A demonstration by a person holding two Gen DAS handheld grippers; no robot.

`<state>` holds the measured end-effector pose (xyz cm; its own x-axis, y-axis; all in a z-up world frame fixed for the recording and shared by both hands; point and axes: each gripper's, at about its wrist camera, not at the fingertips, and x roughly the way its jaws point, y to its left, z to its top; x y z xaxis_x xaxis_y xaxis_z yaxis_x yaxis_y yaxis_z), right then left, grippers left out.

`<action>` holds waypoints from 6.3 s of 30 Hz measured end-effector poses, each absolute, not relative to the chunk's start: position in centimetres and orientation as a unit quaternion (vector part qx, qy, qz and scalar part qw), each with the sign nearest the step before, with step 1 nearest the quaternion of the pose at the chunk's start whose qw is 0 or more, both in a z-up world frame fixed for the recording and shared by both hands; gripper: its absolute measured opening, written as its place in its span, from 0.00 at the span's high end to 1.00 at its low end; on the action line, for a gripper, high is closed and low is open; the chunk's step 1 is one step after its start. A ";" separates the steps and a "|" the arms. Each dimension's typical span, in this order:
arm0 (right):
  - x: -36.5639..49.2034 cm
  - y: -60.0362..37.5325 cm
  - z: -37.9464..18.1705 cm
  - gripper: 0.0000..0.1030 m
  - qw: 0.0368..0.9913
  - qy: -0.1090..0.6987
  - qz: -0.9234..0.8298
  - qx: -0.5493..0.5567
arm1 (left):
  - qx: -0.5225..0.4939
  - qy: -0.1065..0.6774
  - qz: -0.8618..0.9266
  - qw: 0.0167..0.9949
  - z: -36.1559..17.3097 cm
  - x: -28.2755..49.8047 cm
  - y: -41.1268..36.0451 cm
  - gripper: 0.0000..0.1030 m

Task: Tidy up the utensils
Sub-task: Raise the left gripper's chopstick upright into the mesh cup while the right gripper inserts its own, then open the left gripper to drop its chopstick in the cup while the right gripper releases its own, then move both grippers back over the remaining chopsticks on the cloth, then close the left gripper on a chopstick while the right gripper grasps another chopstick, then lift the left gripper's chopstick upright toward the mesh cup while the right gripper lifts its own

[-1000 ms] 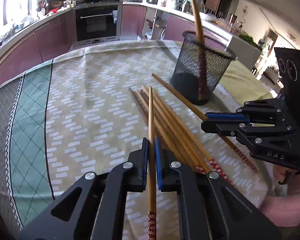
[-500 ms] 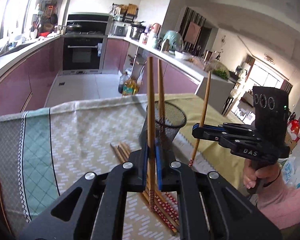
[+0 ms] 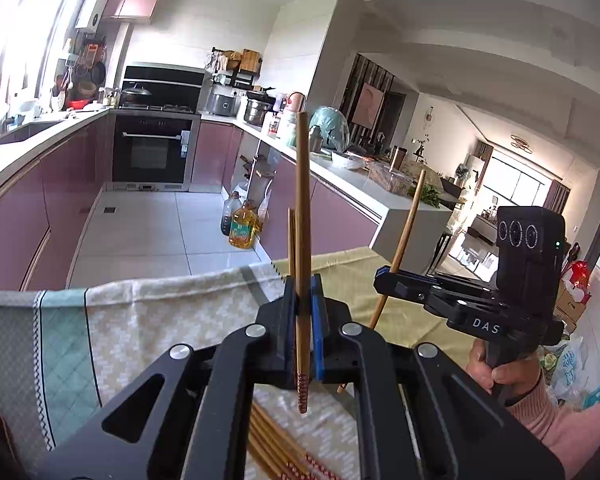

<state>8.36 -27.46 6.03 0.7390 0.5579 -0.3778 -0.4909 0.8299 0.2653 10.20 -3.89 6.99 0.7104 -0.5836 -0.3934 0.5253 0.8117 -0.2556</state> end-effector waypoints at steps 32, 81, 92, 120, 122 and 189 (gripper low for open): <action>16.6 -25.9 0.6 0.93 0.894 0.363 0.256 0.062 | 0.036 0.343 -0.293 0.892 1.8 18.1 -11.5 0.92; 7.1 -20.5 -8.1 0.60 0.852 0.425 0.300 0.046 | 0.002 0.420 -0.178 0.890 -10.1 8.1 -3.4 0.52; 6.7 -19.7 -8.3 0.60 0.857 0.422 0.295 0.028 | 0.023 0.426 -0.162 0.890 -10.4 8.5 -4.2 0.53; 7.3 -17.4 -8.6 0.79 0.869 0.423 0.253 -0.047 | 0.038 0.433 -0.170 0.884 -10.3 9.0 -4.4 0.74; 7.4 -17.6 -8.6 0.79 0.868 0.425 0.252 -0.046 | 0.041 0.435 -0.167 0.884 -10.3 8.9 -4.2 0.76; 7.2 -23.0 -2.0 0.94 0.885 0.344 0.310 0.048 | -0.034 0.370 -0.240 0.897 -2.9 9.6 -2.4 0.93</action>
<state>7.20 -22.95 -2.02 0.5714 0.5815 -0.5791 -0.5152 0.8034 0.2983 9.56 -2.38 -2.92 0.6110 -0.4561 -0.6471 0.4065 0.8821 -0.2380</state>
